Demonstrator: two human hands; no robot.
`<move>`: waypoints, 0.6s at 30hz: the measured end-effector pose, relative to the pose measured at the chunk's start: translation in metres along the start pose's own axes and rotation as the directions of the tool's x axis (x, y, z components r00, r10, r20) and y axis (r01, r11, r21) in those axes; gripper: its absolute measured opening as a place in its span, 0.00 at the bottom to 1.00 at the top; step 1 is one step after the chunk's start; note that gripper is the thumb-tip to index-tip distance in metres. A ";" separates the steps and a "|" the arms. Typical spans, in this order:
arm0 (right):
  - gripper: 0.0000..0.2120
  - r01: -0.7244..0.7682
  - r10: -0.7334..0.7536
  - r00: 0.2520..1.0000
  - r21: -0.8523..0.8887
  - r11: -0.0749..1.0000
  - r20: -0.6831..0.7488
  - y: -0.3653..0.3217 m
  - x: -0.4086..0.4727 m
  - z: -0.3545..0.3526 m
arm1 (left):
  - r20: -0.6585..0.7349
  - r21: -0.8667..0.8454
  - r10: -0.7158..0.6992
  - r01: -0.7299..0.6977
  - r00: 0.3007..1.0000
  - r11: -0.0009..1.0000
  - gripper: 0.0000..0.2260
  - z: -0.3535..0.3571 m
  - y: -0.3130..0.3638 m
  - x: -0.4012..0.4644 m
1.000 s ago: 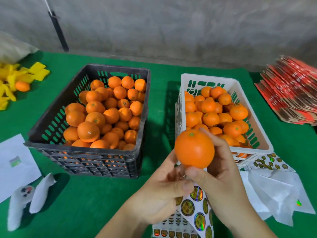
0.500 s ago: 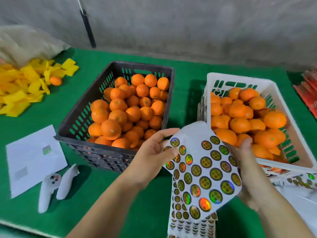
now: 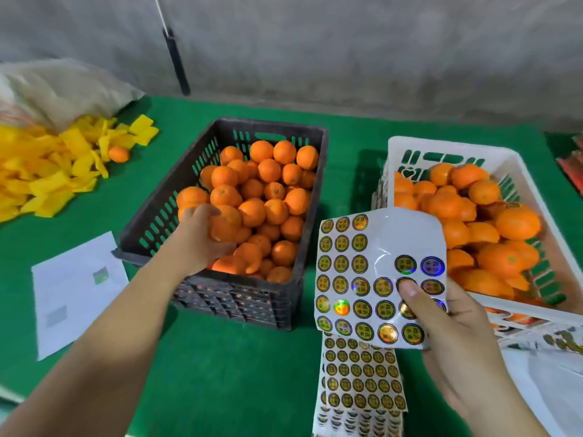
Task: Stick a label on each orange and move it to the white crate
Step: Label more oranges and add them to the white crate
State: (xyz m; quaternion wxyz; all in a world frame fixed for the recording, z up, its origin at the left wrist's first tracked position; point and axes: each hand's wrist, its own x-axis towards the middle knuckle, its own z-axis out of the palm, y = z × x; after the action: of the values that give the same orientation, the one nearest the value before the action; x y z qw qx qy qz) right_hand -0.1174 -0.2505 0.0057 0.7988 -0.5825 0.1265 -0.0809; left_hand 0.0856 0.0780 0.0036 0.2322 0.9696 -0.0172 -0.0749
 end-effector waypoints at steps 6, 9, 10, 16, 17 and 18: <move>0.20 -0.046 0.046 0.999 0.071 0.996 0.006 -0.010 -0.008 -0.009 | 0.271 -0.936 0.308 0.175 0.912 0.306 0.35 0.005 0.072 -0.088; 0.19 -0.037 0.039 0.999 0.049 0.998 -0.027 -0.014 -0.013 -0.015 | 0.328 -0.945 0.526 0.269 0.784 0.188 0.33 0.017 0.098 -0.113; 0.19 -0.011 0.011 0.998 -0.008 1.000 -0.055 -0.015 -0.014 -0.018 | 0.320 -0.947 0.537 0.271 0.781 0.170 0.33 0.020 0.102 -0.117; 0.20 0.095 -0.175 0.973 -0.435 0.895 -0.148 -0.030 -0.026 -0.028 | 0.238 -0.953 0.454 0.115 0.858 0.281 0.47 0.033 0.111 -0.134; 0.24 0.083 -0.224 0.957 -0.562 0.823 -0.186 -0.032 -0.027 -0.029 | 0.220 -0.943 0.437 0.075 0.872 0.325 0.47 0.034 0.112 -0.138; 0.28 0.106 -0.340 0.920 -0.713 0.693 -0.193 -0.035 -0.029 -0.029 | 0.204 -0.934 0.427 0.044 0.881 0.356 0.47 0.035 0.113 -0.140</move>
State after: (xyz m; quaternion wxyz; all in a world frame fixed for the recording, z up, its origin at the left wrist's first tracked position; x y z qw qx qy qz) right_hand -0.1529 -0.2797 0.0333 0.4779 -0.8279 0.1986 -0.2161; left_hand -0.0585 -0.0290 0.0429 0.7279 0.6245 -0.1382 -0.2470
